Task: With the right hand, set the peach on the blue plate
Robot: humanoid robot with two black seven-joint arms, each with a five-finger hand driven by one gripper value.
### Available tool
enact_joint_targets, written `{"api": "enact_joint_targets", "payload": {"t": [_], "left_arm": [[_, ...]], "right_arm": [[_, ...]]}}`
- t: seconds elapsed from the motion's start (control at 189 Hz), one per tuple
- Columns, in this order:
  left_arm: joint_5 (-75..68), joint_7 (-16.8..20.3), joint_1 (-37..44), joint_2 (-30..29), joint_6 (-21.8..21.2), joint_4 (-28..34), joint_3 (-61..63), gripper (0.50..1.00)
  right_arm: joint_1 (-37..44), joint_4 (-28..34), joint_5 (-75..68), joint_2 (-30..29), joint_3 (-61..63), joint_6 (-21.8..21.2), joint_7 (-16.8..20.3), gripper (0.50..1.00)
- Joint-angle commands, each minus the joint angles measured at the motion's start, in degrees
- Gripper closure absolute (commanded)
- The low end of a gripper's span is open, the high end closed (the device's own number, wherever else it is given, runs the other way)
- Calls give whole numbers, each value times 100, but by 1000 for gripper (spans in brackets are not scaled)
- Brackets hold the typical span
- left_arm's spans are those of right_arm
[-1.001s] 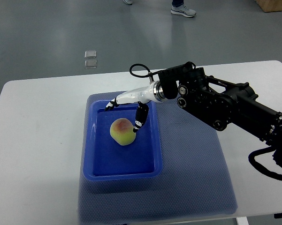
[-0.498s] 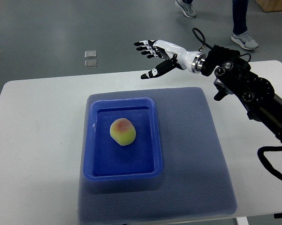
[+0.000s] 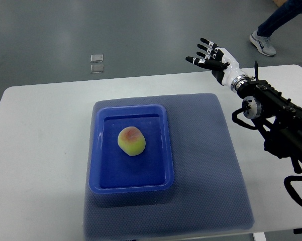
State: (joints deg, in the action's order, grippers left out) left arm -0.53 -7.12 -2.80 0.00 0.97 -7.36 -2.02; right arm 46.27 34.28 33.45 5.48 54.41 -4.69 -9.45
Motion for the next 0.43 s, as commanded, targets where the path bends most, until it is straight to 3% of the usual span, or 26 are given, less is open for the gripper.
{"api": "enact_joint_targets", "payload": {"t": [0.0,0.424], "left_arm": [[0,0,-1,0,0,7,-1,500],[0,0,-10,0,0,-2,-9,500]], "right_arm": [[-118,0,-365,-29,61,12,-4,572],[-241,9,-778,-29,52,12,-303,568]]}}
